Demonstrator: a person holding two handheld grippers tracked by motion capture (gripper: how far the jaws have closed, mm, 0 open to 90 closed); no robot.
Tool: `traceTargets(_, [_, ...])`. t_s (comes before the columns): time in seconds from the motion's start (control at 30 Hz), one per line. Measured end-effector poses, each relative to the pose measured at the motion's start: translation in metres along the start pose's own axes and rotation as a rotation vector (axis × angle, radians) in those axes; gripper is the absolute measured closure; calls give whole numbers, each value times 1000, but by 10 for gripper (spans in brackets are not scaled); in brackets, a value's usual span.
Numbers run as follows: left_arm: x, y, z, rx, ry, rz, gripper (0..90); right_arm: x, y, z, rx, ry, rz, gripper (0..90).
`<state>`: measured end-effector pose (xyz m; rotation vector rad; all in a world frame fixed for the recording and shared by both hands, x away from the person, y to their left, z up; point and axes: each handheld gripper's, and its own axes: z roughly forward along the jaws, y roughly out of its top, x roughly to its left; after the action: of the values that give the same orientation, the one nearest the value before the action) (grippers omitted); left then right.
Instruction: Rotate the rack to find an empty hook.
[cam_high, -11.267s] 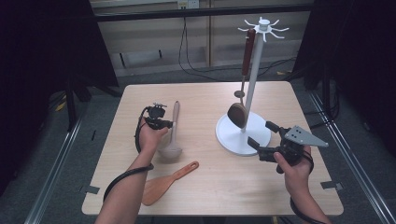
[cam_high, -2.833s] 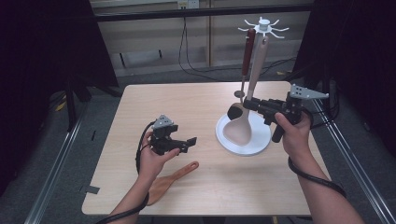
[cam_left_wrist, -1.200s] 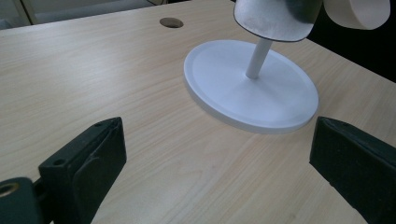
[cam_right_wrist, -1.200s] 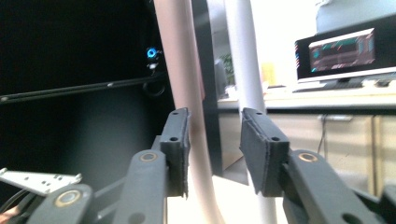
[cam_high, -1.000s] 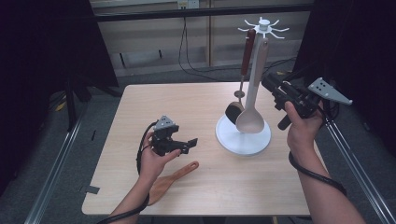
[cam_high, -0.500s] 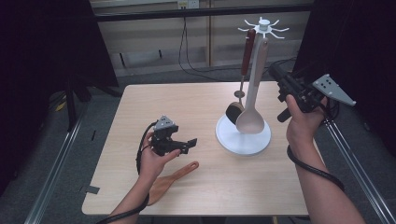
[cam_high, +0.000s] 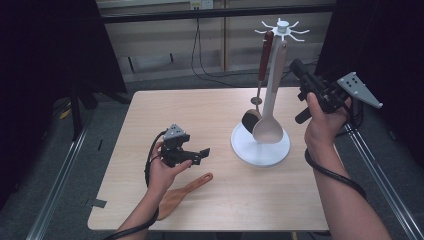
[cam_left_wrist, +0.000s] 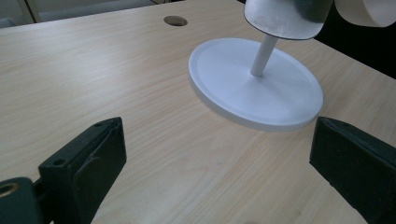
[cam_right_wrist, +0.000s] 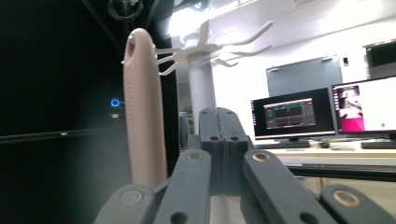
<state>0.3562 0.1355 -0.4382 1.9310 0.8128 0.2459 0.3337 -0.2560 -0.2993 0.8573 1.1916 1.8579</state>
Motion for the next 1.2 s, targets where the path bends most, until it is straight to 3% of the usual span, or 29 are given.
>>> traceTargets(0.47, [1, -2, -1, 4, 8, -1, 36, 1, 15, 11, -17, -11, 0, 900])
traceTargets(0.77, [1, -2, -1, 8, 7, 3, 36, -4, 21, 15, -41, -52, 18, 900])
traceTargets(1.2, [1, -2, -1, 3, 8, -1, 37, 2, 33, 20, -69, -35, -4, 900])
